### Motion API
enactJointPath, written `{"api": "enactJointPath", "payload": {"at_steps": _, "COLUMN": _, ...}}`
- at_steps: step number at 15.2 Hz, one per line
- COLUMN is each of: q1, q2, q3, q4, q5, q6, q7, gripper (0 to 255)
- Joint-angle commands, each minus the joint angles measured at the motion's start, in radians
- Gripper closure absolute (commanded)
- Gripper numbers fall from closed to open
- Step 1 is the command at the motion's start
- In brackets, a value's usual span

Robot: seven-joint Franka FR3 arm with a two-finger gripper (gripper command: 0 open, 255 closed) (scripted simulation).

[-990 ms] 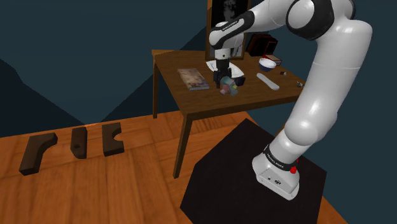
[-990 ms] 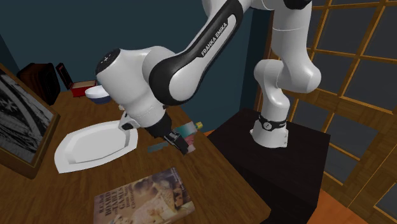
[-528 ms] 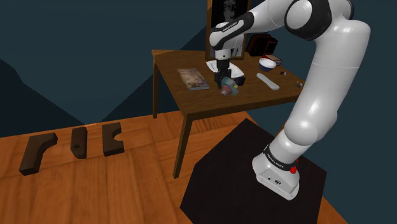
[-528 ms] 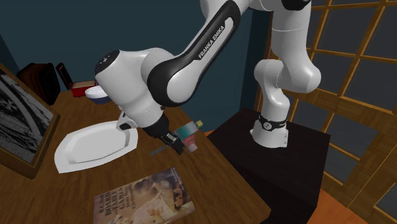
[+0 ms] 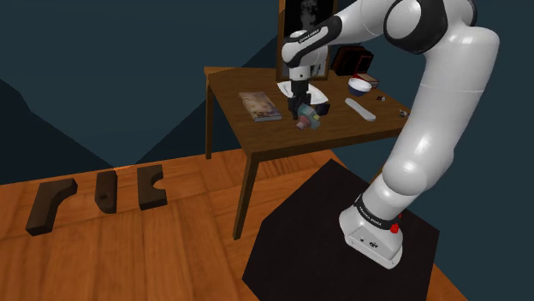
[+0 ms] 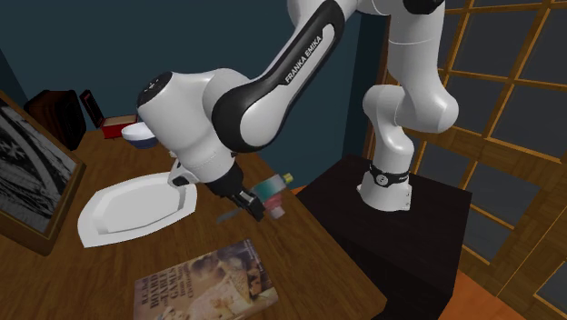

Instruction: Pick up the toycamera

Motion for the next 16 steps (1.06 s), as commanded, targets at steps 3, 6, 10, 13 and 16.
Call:
{"api": "enactJointPath", "payload": {"at_steps": 3, "q1": 0.001, "q2": -0.014, "q3": 0.008, "q4": 0.006, "q5": 0.029, "q6": -0.039, "q7": 0.002, "gripper": 255}}
{"api": "enactJointPath", "payload": {"at_steps": 6, "q1": 0.003, "q2": -0.036, "q3": 0.006, "q4": 0.019, "q5": 0.025, "q6": -0.074, "q7": 0.004, "gripper": 255}}
{"api": "enactJointPath", "payload": {"at_steps": 10, "q1": 0.004, "q2": -0.063, "q3": 0.005, "q4": 0.04, "q5": 0.02, "q6": -0.121, "q7": 0.005, "gripper": 255}}
{"api": "enactJointPath", "payload": {"at_steps": 13, "q1": 0.005, "q2": -0.081, "q3": 0.004, "q4": 0.058, "q5": 0.017, "q6": -0.157, "q7": 0.007, "gripper": 255}}
{"api": "enactJointPath", "payload": {"at_steps": 16, "q1": 0.005, "q2": -0.088, "q3": 0.004, "q4": 0.065, "q5": 0.016, "q6": -0.171, "q7": 0.007, "gripper": 255}}
